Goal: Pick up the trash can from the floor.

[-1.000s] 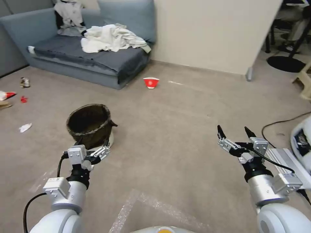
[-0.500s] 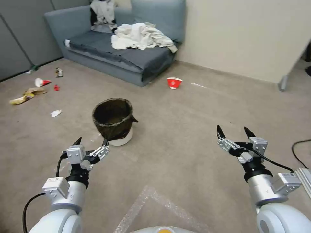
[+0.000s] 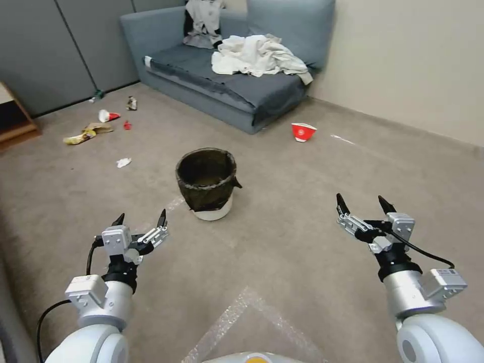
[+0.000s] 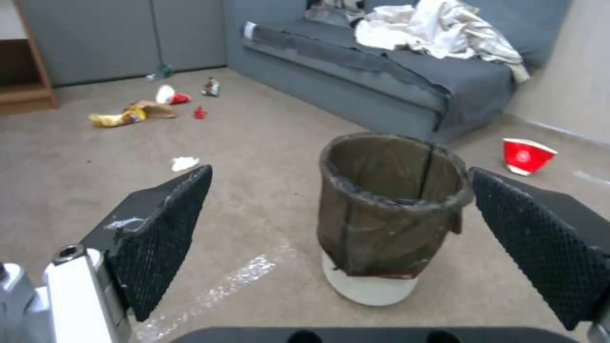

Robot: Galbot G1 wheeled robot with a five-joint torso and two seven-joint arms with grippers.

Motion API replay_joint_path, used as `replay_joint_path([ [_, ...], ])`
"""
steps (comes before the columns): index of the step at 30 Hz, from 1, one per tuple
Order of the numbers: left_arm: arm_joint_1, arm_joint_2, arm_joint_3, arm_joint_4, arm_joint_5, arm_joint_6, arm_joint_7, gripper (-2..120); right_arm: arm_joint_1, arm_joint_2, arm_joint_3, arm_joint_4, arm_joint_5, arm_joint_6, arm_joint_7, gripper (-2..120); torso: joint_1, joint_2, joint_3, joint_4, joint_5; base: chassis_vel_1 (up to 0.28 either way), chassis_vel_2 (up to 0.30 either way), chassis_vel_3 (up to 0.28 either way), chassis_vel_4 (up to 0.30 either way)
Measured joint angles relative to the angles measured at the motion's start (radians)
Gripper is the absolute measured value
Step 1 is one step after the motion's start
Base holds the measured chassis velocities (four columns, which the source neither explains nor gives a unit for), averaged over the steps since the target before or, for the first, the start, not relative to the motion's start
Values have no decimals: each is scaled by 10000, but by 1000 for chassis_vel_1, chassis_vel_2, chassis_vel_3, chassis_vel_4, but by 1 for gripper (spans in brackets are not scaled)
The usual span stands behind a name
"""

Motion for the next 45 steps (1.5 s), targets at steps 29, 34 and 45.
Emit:
replay_joint_path([
  [29,66,11,-8,-62,7,-203,-189,100,-122,22,17,-45,6,335,-478,100,1,0,0,0,0,-40,48,47,-33],
  [34,50,28,-54,-64,-10,-195,-295,100,-179,45,-3,-25,-18,375,-556,100,0,0,0,0,0,-84,98,93,-101],
  [45,-35,118,-146,-48,-75,-165,-361,100,-190,39,-18,-8,-37,395,-614,100,0,0,-1,0,0,-110,114,107,-113],
])
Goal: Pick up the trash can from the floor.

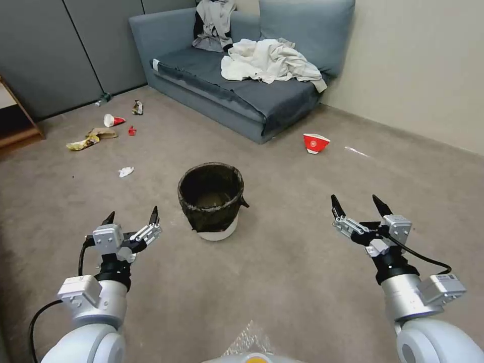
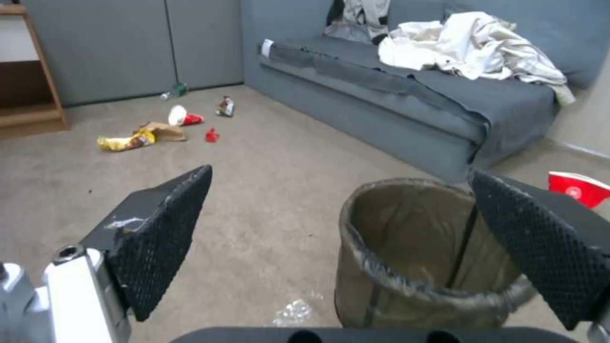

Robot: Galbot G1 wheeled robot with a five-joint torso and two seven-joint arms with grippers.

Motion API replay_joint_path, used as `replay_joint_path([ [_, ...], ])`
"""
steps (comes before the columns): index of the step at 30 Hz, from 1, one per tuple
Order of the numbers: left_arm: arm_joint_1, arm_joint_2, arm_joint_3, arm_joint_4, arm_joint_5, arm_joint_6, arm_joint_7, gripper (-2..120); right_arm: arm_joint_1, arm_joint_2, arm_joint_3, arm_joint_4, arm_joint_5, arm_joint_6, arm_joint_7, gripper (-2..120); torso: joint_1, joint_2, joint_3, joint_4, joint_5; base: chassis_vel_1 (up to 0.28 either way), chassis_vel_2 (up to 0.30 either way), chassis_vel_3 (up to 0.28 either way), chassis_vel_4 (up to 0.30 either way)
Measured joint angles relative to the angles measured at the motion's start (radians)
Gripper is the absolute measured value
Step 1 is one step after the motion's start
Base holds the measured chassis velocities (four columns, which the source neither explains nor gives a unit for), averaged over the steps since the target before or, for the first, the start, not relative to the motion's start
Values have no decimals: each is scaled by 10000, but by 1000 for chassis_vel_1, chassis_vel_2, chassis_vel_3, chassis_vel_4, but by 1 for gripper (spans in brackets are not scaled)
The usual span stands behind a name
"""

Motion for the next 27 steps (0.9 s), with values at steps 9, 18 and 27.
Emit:
replay_joint_path([
  [9,-63,59,-36,71,-34,24,-29,100,-24,-12,-3,25,-7,30,-18,100,0,0,0,-1,0,-125,149,138,-141],
  [18,-231,215,-108,303,-295,55,-112,100,-41,-5,-16,28,-18,66,-23,100,0,0,0,0,0,-125,119,122,-119],
  [27,-469,421,-99,624,-520,107,-205,100,-31,11,-41,29,-62,74,-30,100,1,0,0,0,0,-130,129,126,-122],
])
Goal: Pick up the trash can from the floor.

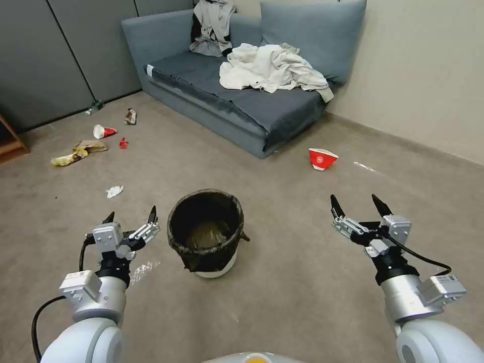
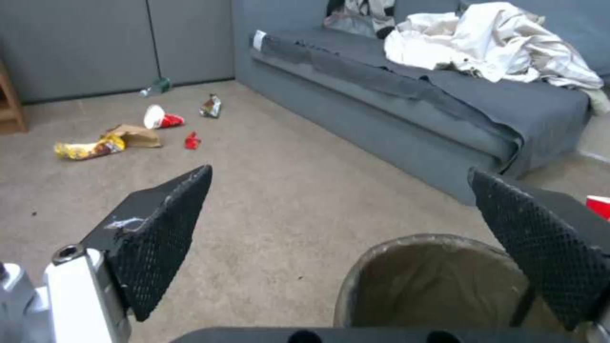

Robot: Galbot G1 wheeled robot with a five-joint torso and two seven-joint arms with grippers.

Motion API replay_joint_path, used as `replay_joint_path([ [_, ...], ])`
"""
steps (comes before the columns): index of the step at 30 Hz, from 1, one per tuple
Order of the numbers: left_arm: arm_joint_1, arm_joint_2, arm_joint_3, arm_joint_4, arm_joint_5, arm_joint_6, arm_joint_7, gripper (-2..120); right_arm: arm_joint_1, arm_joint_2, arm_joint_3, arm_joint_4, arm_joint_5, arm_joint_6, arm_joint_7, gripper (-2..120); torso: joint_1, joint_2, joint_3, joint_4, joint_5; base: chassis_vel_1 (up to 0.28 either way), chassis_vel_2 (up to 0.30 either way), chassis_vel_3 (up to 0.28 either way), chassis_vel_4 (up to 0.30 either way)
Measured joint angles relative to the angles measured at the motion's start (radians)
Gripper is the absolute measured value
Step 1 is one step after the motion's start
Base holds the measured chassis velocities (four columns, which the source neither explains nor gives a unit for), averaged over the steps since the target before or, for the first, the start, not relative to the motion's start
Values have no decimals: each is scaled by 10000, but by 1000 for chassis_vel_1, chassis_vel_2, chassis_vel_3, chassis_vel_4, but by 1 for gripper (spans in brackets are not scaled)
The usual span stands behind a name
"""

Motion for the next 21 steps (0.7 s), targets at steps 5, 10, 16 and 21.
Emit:
replay_joint_path([
  [5,-348,276,26,245,-424,510,-207,100,53,3,-3,-54,-339,197,-67,100,1,0,1,3,0,-69,56,59,-46],
  [10,-1031,929,298,823,-1724,1559,-946,100,5,-34,-3,-17,-364,239,-80,100,-1,0,0,0,0,0,0,0,0],
  [16,-1744,1625,697,1656,-3649,2703,-2061,100,-86,-48,28,42,-364,281,-80,100,0,0,0,-1,-1,0,0,0,0],
  [21,-2556,2170,1122,2820,-4410,3235,-2695,100,-168,10,101,86,-364,306,-59,100,0,0,0,-1,-4,0,0,0,0],
])
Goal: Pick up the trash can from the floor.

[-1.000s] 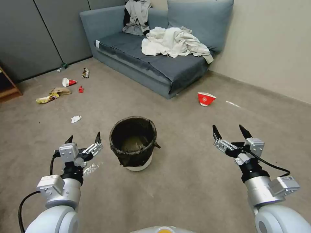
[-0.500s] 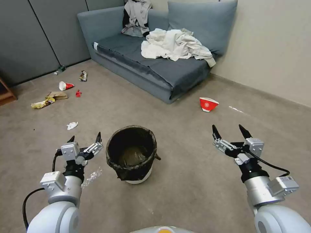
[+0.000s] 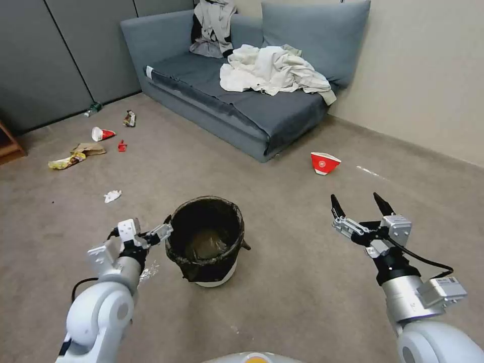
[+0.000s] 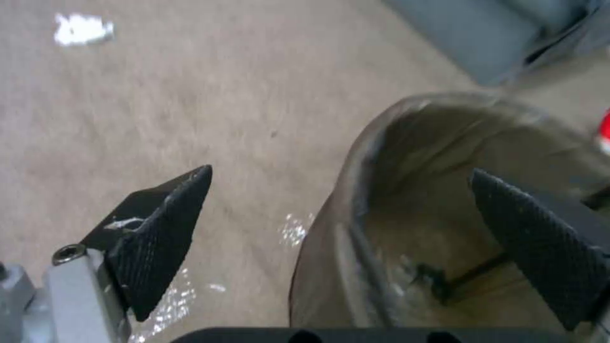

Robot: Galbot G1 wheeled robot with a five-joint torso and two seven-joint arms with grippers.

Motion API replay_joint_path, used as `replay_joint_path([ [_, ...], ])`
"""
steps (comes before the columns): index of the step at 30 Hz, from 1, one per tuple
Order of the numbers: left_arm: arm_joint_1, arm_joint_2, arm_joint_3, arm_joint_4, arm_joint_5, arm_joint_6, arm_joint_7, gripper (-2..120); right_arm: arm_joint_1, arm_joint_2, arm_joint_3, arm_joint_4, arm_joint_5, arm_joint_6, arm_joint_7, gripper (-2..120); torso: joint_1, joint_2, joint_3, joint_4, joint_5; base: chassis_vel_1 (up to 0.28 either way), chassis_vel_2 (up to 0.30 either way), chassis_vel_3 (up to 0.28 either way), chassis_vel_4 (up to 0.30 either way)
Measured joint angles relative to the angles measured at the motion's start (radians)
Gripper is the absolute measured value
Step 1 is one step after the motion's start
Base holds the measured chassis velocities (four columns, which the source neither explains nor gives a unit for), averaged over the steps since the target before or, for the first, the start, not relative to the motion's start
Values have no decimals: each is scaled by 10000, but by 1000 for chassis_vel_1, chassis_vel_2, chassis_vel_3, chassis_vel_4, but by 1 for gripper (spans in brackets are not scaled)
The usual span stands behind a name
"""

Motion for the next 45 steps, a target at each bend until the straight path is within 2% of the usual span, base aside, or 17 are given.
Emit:
replay_joint_path([
  [5,-649,322,477,796,-836,374,-379,100,-89,140,50,34,-54,55,46,100,0,0,0,1,4,0,0,0,0],
  [13,-962,328,729,1106,-1220,737,-655,100,-143,203,139,57,-72,122,125,100,0,0,0,1,4,0,0,0,0],
  [18,-1051,320,907,1294,-1250,919,-756,86,-162,214,183,58,-72,172,223,100,0,0,0,1,4,0,0,0,0],
  [19,-1116,280,976,1415,-1252,939,-808,78,-164,224,191,58,-72,189,248,100,0,0,0,0,4,0,0,0,0],
  [22,-1158,229,1034,1522,-1252,942,-843,74,-165,230,193,58,-72,194,267,100,0,0,0,1,4,0,0,0,0],
  [23,-1168,203,1059,1562,-1252,943,-861,64,-165,231,194,57,-71,196,278,100,0,0,0,1,4,0,0,0,0],
  [26,-1174,172,1074,1592,-1251,943,-880,60,-165,231,197,55,-69,197,286,100,-1,0,0,1,4,0,0,0,0],
  [28,-1178,115,1078,1615,-1252,946,-912,43,-157,223,205,35,-57,198,298,100,0,0,0,2,5,0,0,0,0],
  [32,-1164,95,1065,1614,-1255,948,-937,35,-151,232,200,13,-57,199,298,100,0,0,0,1,5,0,0,0,0],
  [33,-1133,85,1034,1614,-1255,952,-986,27,-150,239,184,2,-56,206,298,100,0,0,0,1,5,0,0,0,0],
  [36,-1118,74,1009,1614,-1254,956,-1047,21,-156,232,181,0,-56,217,298,100,0,0,0,2,5,0,0,0,0],
  [37,-1109,49,986,1615,-1252,957,-1117,13,-162,214,181,0,-57,220,298,100,0,0,0,2,5,0,0,0,0],
  [38,-1109,49,986,1615,-1252,957,-1117,13,-162,214,181,0,-57,220,298,100,0,0,0,2,5,0,0,0,0],
  [39,-1105,28,970,1611,-1258,957,-1147,7,-165,200,181,0,-55,223,298,100,0,0,0,1,5,0,0,0,0],
  [41,-1098,6,955,1582,-1273,958,-1178,3,-169,183,181,0,-52,235,298,100,0,1,0,0,1,0,0,0,0],
  [45,-1045,-33,826,1403,-1334,958,-1263,3,-173,157,182,3,-42,264,297,100,0,0,0,0,0,0,0,0,0],
])
